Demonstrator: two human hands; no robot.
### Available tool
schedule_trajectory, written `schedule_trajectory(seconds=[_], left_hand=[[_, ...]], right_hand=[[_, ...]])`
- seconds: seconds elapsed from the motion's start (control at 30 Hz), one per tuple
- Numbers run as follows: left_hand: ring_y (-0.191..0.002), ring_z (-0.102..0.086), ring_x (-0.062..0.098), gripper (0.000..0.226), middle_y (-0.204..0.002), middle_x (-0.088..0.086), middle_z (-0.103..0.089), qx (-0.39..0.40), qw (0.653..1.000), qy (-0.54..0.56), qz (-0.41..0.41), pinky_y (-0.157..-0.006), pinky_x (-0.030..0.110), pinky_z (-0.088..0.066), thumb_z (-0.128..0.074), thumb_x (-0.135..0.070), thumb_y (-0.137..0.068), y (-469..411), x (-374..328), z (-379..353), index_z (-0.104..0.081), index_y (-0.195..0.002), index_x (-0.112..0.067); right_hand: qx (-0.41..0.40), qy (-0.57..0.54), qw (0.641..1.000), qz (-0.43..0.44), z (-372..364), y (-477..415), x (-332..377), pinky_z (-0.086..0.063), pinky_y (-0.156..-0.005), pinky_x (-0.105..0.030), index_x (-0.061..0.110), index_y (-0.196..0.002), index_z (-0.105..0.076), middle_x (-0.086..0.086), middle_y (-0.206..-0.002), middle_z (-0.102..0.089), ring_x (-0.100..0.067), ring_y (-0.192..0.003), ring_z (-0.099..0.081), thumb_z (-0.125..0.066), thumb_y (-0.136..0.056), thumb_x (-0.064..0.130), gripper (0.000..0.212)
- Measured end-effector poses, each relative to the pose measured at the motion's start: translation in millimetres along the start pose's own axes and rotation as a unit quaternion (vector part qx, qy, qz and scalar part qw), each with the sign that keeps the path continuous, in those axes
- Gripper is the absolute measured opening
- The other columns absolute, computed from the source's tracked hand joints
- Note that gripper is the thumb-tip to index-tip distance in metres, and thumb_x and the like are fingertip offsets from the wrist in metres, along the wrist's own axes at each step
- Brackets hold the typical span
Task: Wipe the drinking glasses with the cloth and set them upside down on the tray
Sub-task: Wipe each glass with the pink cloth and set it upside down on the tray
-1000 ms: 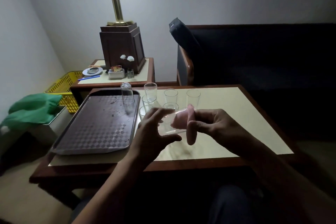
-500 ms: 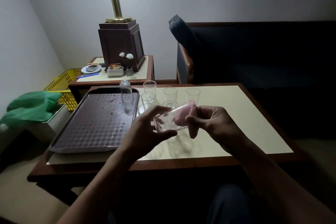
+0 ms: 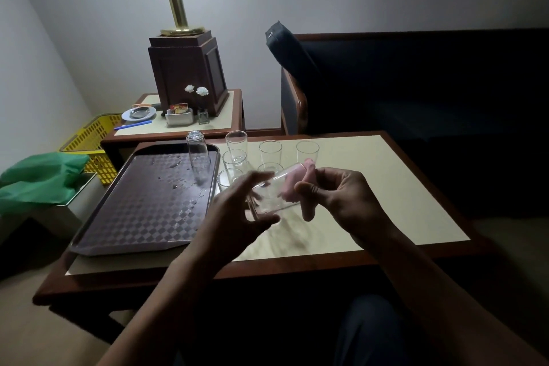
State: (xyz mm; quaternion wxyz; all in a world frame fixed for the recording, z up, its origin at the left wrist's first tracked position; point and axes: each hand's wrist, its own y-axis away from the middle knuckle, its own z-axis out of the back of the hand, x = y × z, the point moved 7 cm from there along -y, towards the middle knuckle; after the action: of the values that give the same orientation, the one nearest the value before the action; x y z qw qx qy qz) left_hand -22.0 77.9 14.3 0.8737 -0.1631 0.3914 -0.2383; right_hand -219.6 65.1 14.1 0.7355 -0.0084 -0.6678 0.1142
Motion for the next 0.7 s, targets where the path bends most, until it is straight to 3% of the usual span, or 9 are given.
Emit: schedule_trajectory(seconds=[0.1, 0.17, 0.23, 0.3, 0.37, 0.47, 0.57, 0.63, 0.7], left_hand=[[-0.115, -0.062, 0.001, 0.077, -0.137, -0.016, -0.057, -0.035, 0.994, -0.067, -0.078, -0.096, 0.027, -0.056, -0.092, -0.024, -0.074, 6, -4, -1, -0.056, -0.143, -0.029], [-0.104, -0.07, 0.002, 0.082, -0.132, -0.022, -0.058, 0.006, 0.996, 0.069, 0.054, -0.087, 0.022, -0.059, -0.089, -0.042, -0.074, 6, 4, -6, -0.051, -0.147, -0.035], [-0.093, -0.077, 0.02, 0.075, -0.129, 0.0, -0.064, 0.079, 0.886, 0.361, 0.28, -0.08, 0.028, -0.063, -0.079, -0.044, -0.082, 13, 13, -23, -0.05, -0.148, -0.024], [-0.084, -0.076, 0.03, 0.051, -0.126, 0.021, -0.065, 0.083, 0.784, 0.495, 0.365, -0.076, 0.032, -0.064, -0.068, -0.033, -0.093, 15, 17, -30, -0.058, -0.137, -0.009], [-0.086, -0.075, 0.03, 0.039, -0.122, 0.025, -0.066, 0.055, 0.823, 0.469, 0.316, -0.078, 0.031, -0.063, -0.071, -0.018, -0.094, 10, 19, -20, -0.062, -0.129, -0.006], [-0.102, -0.074, 0.012, 0.054, -0.128, -0.001, -0.069, 0.009, 0.983, 0.163, 0.08, -0.086, 0.027, -0.062, -0.086, -0.014, -0.08, 2, 3, 4, -0.062, -0.127, -0.023], [-0.125, -0.06, 0.001, 0.066, -0.143, -0.01, -0.058, -0.05, 0.993, -0.047, -0.095, -0.103, 0.023, -0.053, -0.09, -0.015, -0.077, 5, -10, 8, -0.061, -0.135, -0.028], [-0.121, -0.064, 0.005, 0.079, -0.143, -0.009, -0.056, -0.034, 0.999, 0.004, -0.034, -0.097, 0.026, -0.058, -0.09, -0.028, -0.076, 6, -5, 5, -0.053, -0.145, -0.031], [-0.11, -0.072, 0.016, 0.091, -0.136, 0.0, -0.059, 0.024, 0.959, 0.233, 0.157, -0.085, 0.027, -0.062, -0.087, -0.042, -0.074, 5, 4, -3, -0.042, -0.152, -0.028]], right_hand=[[-0.02, -0.018, 0.999, -0.029, 0, 0, -9, -0.052, -0.099, -0.036, 0.006, -0.102, -0.08, 0.0, -0.082, -0.08, -0.016, -0.087, -0.075, -0.078, -0.091, 0.028, 0.024], [-0.032, -0.023, 0.999, -0.029, 1, 2, -11, -0.052, -0.098, -0.033, 0.006, -0.103, -0.079, 0.004, -0.078, -0.079, -0.01, -0.081, -0.072, -0.077, -0.092, 0.029, 0.026], [-0.041, -0.017, 0.999, -0.019, 2, 4, -9, -0.055, -0.103, -0.037, 0.006, -0.104, -0.078, 0.004, -0.077, -0.078, -0.012, -0.082, -0.073, -0.078, -0.091, 0.028, 0.026], [-0.037, -0.009, 0.999, -0.009, 3, 5, -5, -0.055, -0.105, -0.042, 0.006, -0.107, -0.077, 0.003, -0.081, -0.079, -0.017, -0.09, -0.075, -0.079, -0.087, 0.03, 0.031], [-0.014, 0.015, 1.0, -0.005, 1, 5, 1, -0.054, -0.106, -0.045, 0.008, -0.108, -0.078, 0.0, -0.085, -0.08, -0.022, -0.099, -0.077, -0.079, -0.088, 0.029, 0.029], [0.019, 0.007, 0.999, -0.027, 4, 3, 5, -0.053, -0.098, -0.033, 0.008, -0.103, -0.08, -0.005, -0.085, -0.08, -0.02, -0.095, -0.076, -0.075, -0.092, 0.027, 0.022], [0.034, -0.043, 0.993, -0.103, 5, 0, 1, -0.049, -0.097, -0.041, 0.013, -0.102, -0.081, -0.006, -0.097, -0.082, -0.018, -0.097, -0.072, -0.076, -0.083, 0.038, 0.032], [0.015, -0.05, 0.995, -0.089, 7, 1, 2, -0.05, -0.1, -0.046, 0.01, -0.106, -0.08, -0.003, -0.094, -0.081, -0.021, -0.099, -0.073, -0.076, -0.084, 0.039, 0.036], [-0.006, -0.011, 1.0, -0.027, 6, 4, 13, -0.054, -0.094, -0.035, 0.007, -0.106, -0.079, 0.002, -0.082, -0.08, -0.012, -0.087, -0.075, -0.076, -0.092, 0.027, 0.025]])
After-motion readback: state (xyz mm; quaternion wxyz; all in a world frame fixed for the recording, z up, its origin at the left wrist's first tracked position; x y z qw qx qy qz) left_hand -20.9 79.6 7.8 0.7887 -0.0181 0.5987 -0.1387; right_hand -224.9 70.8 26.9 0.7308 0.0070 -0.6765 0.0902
